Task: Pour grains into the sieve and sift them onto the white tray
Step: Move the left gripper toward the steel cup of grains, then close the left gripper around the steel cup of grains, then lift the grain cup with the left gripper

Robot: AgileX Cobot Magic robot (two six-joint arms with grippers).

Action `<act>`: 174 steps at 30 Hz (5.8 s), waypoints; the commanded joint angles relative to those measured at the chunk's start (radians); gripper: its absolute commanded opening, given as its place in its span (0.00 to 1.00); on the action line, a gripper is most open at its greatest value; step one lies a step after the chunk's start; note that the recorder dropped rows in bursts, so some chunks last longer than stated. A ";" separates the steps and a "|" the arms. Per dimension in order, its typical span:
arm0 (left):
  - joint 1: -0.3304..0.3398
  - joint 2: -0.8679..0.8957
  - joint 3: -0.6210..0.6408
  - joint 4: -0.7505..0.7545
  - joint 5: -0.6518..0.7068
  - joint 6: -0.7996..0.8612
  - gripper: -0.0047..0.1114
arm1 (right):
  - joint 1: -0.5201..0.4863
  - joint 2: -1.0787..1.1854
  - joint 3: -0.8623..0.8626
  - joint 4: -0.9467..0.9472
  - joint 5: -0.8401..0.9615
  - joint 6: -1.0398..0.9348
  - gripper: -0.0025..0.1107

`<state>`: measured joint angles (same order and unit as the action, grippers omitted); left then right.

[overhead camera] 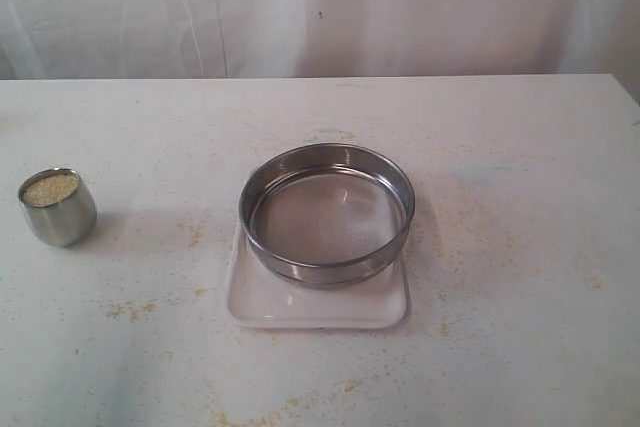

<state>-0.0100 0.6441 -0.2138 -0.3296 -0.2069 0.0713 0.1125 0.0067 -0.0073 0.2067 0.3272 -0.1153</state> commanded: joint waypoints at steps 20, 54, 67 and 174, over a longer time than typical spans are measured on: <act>-0.004 0.511 0.158 0.406 -0.680 -0.306 0.61 | -0.004 -0.007 0.007 0.006 -0.008 0.001 0.02; -0.002 1.146 -0.150 0.296 -0.975 -0.252 0.83 | -0.004 -0.007 0.007 0.006 -0.008 0.001 0.02; -0.002 1.258 -0.190 0.275 -1.014 -0.252 0.83 | -0.004 -0.007 0.007 0.006 -0.008 0.001 0.02; -0.002 1.408 -0.415 0.204 -1.014 -0.251 0.82 | -0.004 -0.007 0.007 0.006 -0.008 0.001 0.02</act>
<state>-0.0100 2.0511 -0.6255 -0.1184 -1.2173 -0.1777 0.1125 0.0051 -0.0073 0.2067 0.3272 -0.1153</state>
